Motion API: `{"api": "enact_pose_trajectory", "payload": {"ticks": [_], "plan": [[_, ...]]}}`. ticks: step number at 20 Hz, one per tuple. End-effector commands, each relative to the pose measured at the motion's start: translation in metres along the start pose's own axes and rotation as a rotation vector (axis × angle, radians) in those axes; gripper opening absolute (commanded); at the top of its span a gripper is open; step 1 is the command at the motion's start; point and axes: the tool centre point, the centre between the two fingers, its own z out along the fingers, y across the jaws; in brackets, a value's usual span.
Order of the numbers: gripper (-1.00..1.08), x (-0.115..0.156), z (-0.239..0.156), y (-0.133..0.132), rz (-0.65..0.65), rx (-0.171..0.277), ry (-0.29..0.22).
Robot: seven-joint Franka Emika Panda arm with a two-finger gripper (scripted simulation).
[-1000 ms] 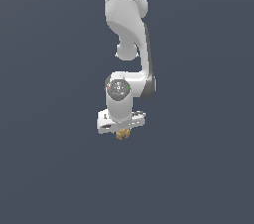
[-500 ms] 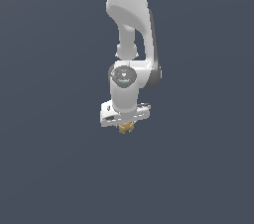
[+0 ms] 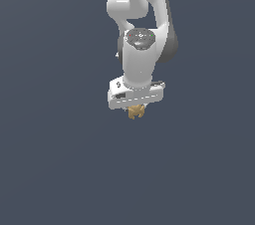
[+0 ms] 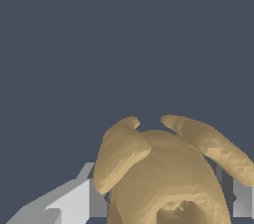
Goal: Pick up the object and move it to a goal position.
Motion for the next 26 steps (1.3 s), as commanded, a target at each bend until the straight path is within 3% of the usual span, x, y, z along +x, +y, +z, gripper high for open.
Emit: {"api": "enact_pose_trajectory", "payload": {"ticks": [1, 17, 26], "plan": [[-1.0, -0.006, -0.029, -0.013, 0.0, 0.0, 0.0], [-1.0, -0.036, -0.204, -0.091, -0.001, -0.001, 0.0], [-1.0, -0.043, -0.263, -0.117, 0.0, 0.0, 0.001]]}}
